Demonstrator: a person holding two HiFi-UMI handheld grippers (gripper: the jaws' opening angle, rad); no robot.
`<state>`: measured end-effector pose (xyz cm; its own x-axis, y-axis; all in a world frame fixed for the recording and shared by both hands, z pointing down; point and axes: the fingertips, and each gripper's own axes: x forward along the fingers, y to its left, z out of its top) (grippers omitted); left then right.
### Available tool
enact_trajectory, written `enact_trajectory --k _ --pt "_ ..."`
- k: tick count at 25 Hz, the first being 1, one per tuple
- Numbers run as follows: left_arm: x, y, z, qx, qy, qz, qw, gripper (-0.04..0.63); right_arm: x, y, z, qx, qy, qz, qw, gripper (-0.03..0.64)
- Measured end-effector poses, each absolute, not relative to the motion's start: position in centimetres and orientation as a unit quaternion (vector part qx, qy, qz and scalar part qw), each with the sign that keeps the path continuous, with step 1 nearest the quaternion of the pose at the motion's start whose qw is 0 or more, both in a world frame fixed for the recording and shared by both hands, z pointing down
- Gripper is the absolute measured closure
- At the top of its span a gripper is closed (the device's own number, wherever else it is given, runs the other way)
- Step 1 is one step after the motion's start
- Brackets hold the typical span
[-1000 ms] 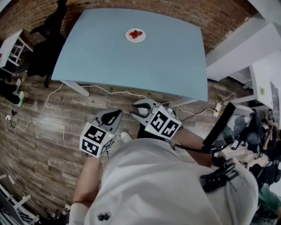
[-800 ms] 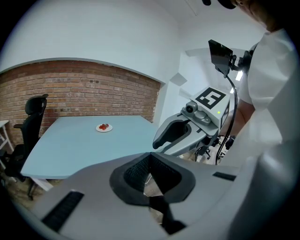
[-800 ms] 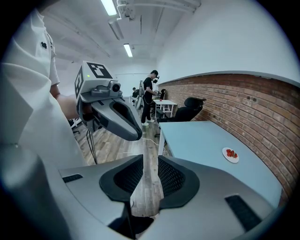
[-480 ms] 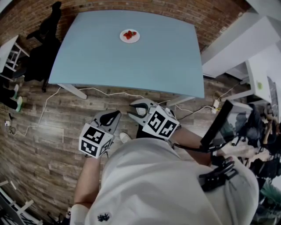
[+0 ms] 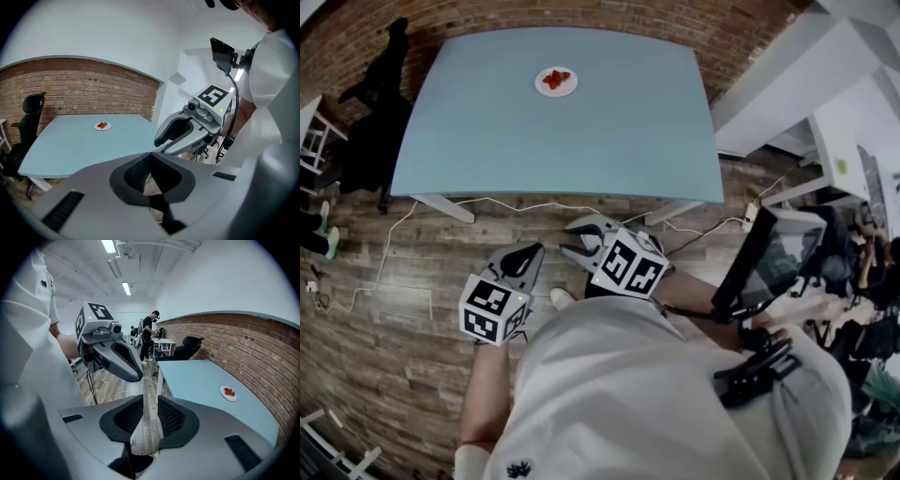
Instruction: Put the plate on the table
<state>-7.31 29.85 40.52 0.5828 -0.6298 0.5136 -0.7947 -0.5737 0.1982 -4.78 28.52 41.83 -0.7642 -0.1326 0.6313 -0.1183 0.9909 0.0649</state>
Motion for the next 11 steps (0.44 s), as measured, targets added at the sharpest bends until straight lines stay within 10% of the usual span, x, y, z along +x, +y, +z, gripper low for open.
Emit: enact_trajectory --k 11 --pt "-7.6 28.2 40.9 0.864 -0.409 0.2 0.215 0.594 -5.1 26.8 41.8 0.066 -0.938 -0.01 0.34 0.511"
